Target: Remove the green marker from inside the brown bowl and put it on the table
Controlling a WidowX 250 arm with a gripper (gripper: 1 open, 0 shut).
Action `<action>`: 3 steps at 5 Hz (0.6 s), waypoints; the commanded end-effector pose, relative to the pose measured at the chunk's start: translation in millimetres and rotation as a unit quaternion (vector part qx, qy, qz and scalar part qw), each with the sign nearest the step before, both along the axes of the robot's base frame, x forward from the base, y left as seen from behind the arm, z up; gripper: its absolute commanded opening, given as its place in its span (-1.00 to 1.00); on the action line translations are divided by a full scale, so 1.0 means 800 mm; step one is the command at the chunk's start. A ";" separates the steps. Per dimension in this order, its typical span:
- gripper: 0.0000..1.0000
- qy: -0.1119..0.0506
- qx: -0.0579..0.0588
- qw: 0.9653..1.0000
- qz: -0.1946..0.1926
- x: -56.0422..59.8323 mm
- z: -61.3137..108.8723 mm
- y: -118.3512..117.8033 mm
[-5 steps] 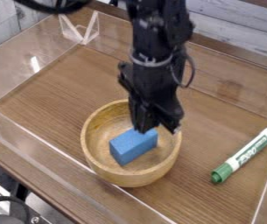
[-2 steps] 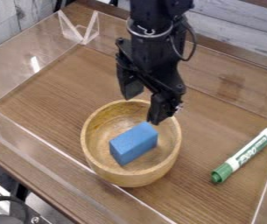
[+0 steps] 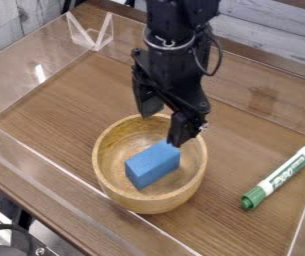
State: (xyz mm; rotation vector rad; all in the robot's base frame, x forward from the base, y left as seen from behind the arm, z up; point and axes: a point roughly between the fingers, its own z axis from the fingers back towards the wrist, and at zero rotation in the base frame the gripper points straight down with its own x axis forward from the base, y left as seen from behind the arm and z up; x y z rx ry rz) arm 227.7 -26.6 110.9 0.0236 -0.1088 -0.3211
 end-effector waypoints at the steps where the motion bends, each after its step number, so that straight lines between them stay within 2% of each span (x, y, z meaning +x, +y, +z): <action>1: 1.00 -0.020 -0.005 1.000 0.004 0.001 0.005 0.001; 3: 1.00 -0.015 -0.011 1.000 0.008 -0.005 -0.012 0.004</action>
